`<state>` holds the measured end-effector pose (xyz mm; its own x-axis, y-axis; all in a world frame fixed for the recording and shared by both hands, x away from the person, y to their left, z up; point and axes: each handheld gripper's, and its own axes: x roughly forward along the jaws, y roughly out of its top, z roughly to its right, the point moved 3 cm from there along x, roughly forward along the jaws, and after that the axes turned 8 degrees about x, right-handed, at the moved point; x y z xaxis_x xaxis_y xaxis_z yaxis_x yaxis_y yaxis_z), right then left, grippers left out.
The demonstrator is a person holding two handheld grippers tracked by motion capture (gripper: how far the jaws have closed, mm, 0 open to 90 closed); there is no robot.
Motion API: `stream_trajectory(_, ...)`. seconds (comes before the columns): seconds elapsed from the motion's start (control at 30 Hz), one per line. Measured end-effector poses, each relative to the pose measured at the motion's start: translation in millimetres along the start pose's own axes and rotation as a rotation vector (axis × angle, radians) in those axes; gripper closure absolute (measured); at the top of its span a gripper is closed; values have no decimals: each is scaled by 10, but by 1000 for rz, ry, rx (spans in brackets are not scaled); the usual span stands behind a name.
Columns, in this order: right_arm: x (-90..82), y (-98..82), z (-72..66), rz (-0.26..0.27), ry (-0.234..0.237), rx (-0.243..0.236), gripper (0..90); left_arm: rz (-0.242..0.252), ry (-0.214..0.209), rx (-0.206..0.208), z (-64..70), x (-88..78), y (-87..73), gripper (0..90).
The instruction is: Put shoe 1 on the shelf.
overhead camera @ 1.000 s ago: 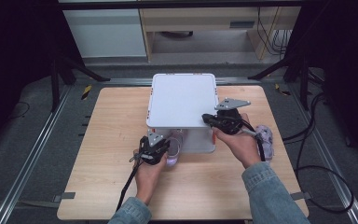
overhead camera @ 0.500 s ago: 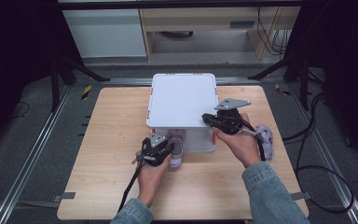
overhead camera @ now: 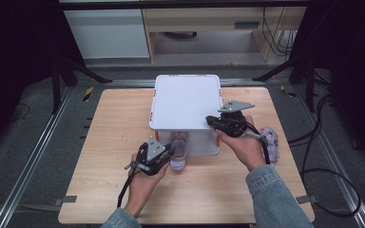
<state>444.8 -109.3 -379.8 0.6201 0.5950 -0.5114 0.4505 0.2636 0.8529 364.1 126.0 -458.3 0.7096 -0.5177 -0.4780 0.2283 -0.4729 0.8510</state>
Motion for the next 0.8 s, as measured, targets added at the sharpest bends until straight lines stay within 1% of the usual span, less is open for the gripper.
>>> stream_trajectory(0.03, 2, -1, -7, 0, -2, -3, 886, -5, -2, 26, 23, -42, -10, 812)
stream_trajectory(0.1, 2, -1, -6, 0, -1, -3, 887, -8, -12, 40, 49, -83, -30, 827)
stream_trajectory(0.13, 4, -6, 0, 6, 2, -3, 890, -12, -35, 45, 77, -104, -62, 857)
stream_trajectory(0.17, 4, -6, 0, 6, 2, -3, 890, -12, -35, 45, 77, -104, -62, 870)
stream_trajectory(0.27, -3, -21, 4, 19, 2, 3, 891, -10, -54, 38, 144, -138, -123, 890)
stream_trajectory(0.3, -4, -24, 4, 21, 1, 2, 891, -16, -63, 46, 186, -149, -148, 893)
stream_trajectory(0.4, -5, -31, 1, 27, 1, 9, 891, -46, -83, 103, 289, -161, -198, 894)
stream_trajectory(0.43, -6, -33, 0, 28, -1, 8, 891, -53, -86, 121, 321, -159, -210, 894)
stream_trajectory(0.57, -8, -35, -2, 27, -3, 5, 890, -79, -102, 149, 387, -102, -244, 894)
stream_trajectory(0.7, -9, -36, 3, 28, 1, 0, 890, -114, -116, 152, 413, -6, -325, 892)
stream_trajectory(0.8, -9, -34, 4, 26, 3, -3, 890, -132, -120, 160, 420, 14, -343, 891)
